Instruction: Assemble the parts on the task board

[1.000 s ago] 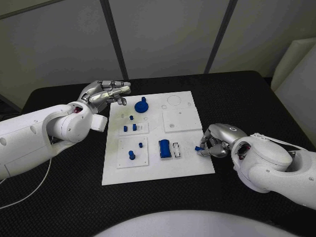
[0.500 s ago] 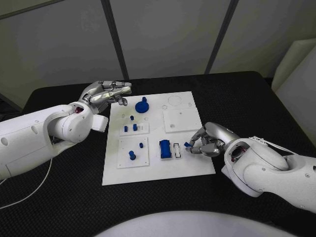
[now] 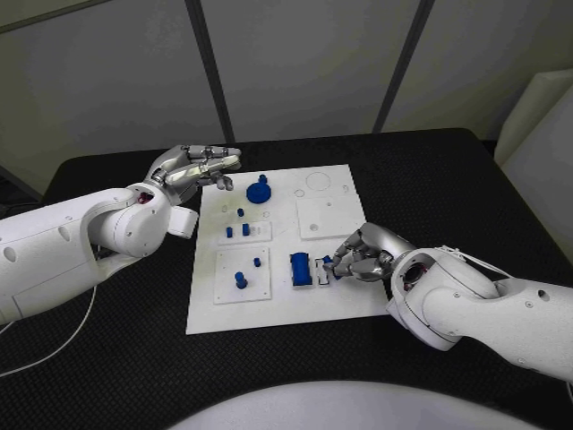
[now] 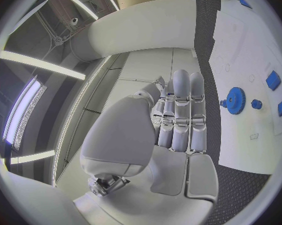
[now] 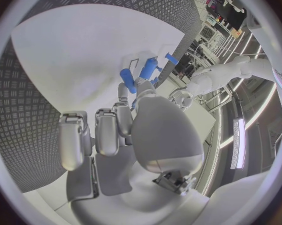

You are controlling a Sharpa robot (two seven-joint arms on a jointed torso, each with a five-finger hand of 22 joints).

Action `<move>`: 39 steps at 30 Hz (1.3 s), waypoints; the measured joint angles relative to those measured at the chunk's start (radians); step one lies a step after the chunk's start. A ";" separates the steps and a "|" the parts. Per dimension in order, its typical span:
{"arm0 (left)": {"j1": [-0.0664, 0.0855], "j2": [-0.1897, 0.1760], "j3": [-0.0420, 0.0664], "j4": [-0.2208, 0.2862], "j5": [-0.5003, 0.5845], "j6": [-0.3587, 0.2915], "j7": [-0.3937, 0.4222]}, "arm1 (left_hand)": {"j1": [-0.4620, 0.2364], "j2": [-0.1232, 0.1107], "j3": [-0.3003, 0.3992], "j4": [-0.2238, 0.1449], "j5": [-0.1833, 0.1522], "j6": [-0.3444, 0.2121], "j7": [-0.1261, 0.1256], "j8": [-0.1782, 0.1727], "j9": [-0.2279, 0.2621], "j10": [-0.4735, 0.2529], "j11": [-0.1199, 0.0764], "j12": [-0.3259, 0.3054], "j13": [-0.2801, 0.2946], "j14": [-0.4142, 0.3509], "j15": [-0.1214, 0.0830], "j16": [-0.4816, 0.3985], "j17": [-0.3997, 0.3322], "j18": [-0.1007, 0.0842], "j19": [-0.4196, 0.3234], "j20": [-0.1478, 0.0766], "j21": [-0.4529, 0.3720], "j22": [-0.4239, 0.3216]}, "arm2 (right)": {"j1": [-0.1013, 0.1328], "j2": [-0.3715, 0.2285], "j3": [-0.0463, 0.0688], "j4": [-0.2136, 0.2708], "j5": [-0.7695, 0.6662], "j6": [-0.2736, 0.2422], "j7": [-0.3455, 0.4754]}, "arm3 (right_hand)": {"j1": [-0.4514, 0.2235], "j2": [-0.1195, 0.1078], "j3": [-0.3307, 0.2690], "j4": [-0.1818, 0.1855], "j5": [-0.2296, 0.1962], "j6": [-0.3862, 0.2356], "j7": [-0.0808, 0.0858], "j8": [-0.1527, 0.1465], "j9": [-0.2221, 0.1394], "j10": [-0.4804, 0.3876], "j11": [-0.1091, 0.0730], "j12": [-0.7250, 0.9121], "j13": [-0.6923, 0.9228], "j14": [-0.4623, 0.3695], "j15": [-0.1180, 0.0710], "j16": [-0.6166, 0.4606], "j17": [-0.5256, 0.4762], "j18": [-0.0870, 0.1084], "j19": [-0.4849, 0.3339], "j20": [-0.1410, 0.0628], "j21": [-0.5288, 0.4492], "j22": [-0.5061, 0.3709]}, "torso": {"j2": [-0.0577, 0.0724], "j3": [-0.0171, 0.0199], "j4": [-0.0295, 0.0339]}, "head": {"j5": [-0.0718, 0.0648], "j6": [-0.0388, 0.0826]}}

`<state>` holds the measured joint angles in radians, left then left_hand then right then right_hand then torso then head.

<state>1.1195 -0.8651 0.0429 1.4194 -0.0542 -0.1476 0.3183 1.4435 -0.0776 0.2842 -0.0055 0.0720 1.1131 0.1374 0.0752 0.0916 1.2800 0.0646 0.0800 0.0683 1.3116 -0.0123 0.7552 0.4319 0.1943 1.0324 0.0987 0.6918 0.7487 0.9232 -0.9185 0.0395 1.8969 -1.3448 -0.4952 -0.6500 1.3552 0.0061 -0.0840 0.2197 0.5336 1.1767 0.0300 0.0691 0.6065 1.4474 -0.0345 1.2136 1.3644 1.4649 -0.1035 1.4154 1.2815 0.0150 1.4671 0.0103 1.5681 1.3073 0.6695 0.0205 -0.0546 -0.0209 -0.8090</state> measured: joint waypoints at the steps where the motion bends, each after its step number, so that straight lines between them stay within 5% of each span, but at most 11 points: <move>1: 0.000 0.000 0.000 0.000 0.000 0.000 0.000 | 0.000 0.000 0.000 0.000 0.000 0.000 0.000 0.000 0.000 0.000 0.000 0.000 0.000 0.000 0.000 0.000 0.000 0.000 0.000 0.000 0.000 0.000 | 0.000 0.004 0.000 -0.003 0.004 0.001 -0.002 | 0.000 0.000 -0.001 0.003 -0.002 0.000 0.000 0.000 0.000 0.000 0.000 0.000 0.000 0.000 0.000 0.000 0.000 0.000 0.000 0.000 0.000 0.000 | 0.000 0.0001 -0.0001 | 0.001 0.000; 24: 0.000 -0.002 0.000 0.001 0.000 0.001 -0.001 | 0.000 0.000 0.000 0.000 0.000 0.000 0.000 0.000 0.000 0.000 0.000 0.000 0.000 0.000 0.000 0.000 0.000 0.000 0.000 0.000 0.000 0.000 | 0.001 0.053 0.001 -0.041 0.014 0.020 -0.045 | -0.039 -0.023 -0.021 0.055 -0.017 0.050 -0.022 0.009 0.019 0.011 -0.011 0.006 -0.007 0.000 -0.008 0.000 0.005 0.000 0.000 -0.007 0.000 0.000 | -0.001 0.0012 -0.0011 | 0.006 -0.005; 39: 0.000 -0.002 0.000 0.000 0.000 0.002 -0.002 | 0.000 0.000 0.003 -0.003 0.000 0.000 0.000 0.000 0.001 0.000 0.000 0.000 0.000 0.000 0.000 0.000 0.000 0.000 0.004 0.004 -0.004 0.000 | 0.000 0.054 0.000 -0.034 -0.005 0.036 -0.049 | -0.082 -0.032 -0.037 0.071 -0.023 0.088 -0.034 0.032 0.061 0.018 -0.025 0.013 -0.029 0.000 -0.015 0.004 0.016 0.000 0.000 -0.014 0.000 0.000 | -0.002 0.0016 -0.0011 | 0.008 -0.006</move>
<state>1.1196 -0.8668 0.0429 1.4195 -0.0542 -0.1456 0.3165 1.4436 -0.0775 0.2871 -0.0083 0.0721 1.1131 0.1374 0.0752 0.0924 1.2800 0.0646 0.0800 0.0683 1.3117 -0.0123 0.7552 0.4319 0.1943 1.0361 0.1023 0.6879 0.7490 0.9235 -0.8649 0.0397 1.8633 -1.3496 -0.4593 -0.6994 1.2728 -0.0263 -0.1212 0.2909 0.5102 1.2648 -0.0036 0.1016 0.6674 1.4651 -0.0594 1.2265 1.3351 1.4650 -0.1183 1.4194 1.2974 0.0152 1.4672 -0.0040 1.5681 1.3073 0.6680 0.0221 -0.0557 -0.0128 -0.8154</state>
